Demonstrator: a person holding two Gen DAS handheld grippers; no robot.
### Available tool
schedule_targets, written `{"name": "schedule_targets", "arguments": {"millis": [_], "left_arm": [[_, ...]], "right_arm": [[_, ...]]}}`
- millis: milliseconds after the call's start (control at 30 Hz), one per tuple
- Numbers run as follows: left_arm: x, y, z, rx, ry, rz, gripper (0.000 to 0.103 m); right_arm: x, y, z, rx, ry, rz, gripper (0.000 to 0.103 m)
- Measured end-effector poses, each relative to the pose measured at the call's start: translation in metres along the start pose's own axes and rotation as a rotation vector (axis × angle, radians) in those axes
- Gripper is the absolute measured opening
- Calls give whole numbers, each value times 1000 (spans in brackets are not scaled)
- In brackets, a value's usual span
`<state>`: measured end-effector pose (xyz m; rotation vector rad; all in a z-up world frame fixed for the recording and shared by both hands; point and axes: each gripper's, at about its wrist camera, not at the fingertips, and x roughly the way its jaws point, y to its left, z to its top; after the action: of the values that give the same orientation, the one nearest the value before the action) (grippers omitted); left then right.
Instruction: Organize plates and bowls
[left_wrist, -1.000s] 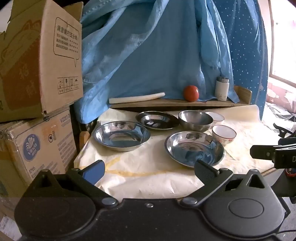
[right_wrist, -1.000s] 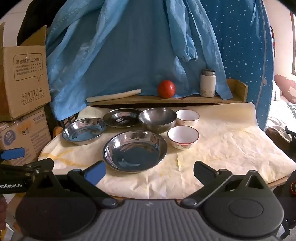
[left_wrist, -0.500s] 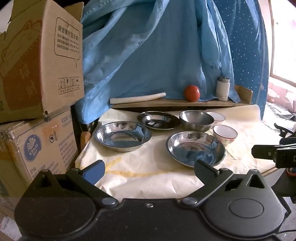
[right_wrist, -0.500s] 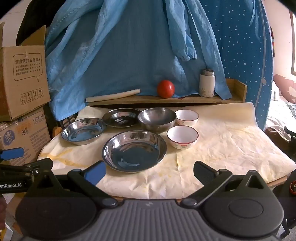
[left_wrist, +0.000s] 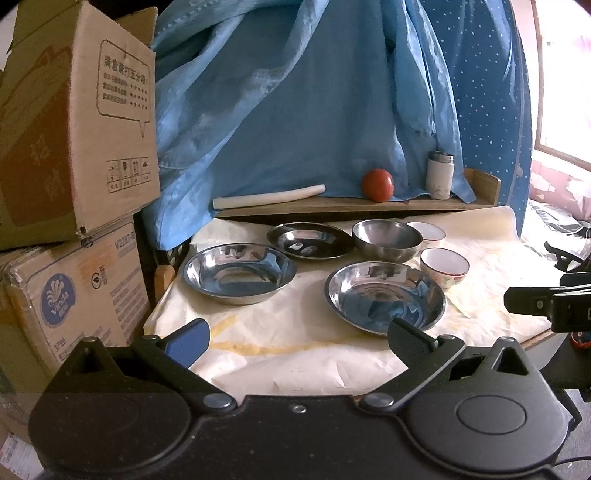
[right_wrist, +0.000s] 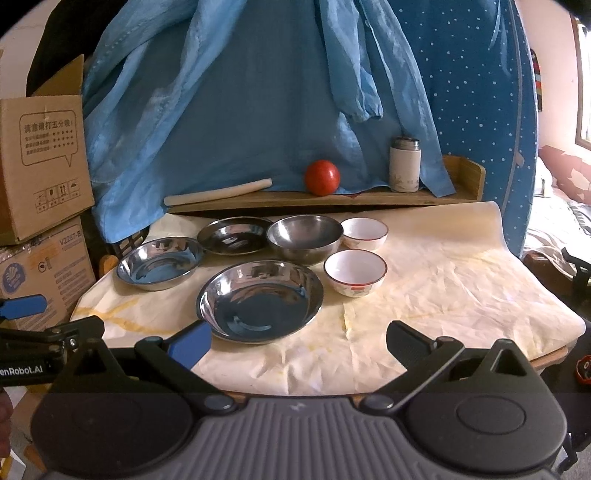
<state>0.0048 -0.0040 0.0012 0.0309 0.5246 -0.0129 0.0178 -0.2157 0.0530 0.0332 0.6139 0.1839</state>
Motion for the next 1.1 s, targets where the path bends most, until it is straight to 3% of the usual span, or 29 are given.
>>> {"name": "schedule_targets", "arguments": {"millis": [1100], "left_arm": [[1, -2, 0, -2, 3, -6, 102]], "right_arm": [[-1, 0, 1, 2, 1, 1, 103]]}}
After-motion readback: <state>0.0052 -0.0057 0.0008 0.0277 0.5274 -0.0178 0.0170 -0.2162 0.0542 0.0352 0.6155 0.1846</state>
